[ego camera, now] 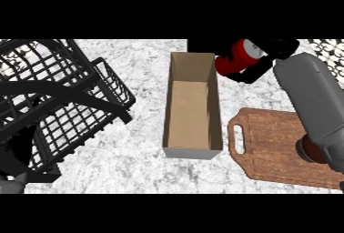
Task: Pick the can from the cutting board and place it in the cardboard box
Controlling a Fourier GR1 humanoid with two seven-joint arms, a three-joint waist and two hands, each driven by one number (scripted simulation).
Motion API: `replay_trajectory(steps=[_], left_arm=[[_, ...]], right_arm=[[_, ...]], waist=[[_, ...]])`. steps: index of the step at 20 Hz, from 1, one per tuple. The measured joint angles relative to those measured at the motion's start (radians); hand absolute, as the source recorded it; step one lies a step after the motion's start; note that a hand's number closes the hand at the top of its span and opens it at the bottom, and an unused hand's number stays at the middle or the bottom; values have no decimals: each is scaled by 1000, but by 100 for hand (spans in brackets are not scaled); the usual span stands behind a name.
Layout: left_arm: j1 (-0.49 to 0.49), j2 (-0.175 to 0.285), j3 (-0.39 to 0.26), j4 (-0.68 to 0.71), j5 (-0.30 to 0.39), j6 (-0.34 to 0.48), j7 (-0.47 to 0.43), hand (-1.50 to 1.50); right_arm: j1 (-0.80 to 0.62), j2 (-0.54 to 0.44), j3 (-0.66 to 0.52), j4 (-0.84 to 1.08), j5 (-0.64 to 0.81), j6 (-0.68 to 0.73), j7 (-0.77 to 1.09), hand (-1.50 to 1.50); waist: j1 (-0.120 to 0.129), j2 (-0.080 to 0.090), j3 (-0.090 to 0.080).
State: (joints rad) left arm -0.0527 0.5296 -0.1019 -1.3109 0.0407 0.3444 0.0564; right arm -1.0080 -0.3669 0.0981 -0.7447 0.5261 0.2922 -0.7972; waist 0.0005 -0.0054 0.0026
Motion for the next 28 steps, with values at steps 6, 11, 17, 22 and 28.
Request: replay_trajectory(steps=[6,11,17,22,28], left_arm=[[-5,3,-13,-3,-29,2,36,0],[-8,-4,-6,6,-19,-20,33,0],[-16,-10,-6,4,-38,-30,26,0],[-38,-18,-14,19,-50,-38,33,0],[-51,-26,-13,34,-41,-61,25,0]], right_arm=[[-52,137,7,-18,-24,63,194,150],[-66,234,26,-15,-5,50,288,150],[-99,332,84,57,28,-84,360,150],[-115,356,142,139,-35,-128,453,-150],[-115,347,230,196,-140,-155,466,-150]], waist=[[7,4,-2],[11,6,2],[25,7,-5],[44,10,-4],[54,6,-4]])
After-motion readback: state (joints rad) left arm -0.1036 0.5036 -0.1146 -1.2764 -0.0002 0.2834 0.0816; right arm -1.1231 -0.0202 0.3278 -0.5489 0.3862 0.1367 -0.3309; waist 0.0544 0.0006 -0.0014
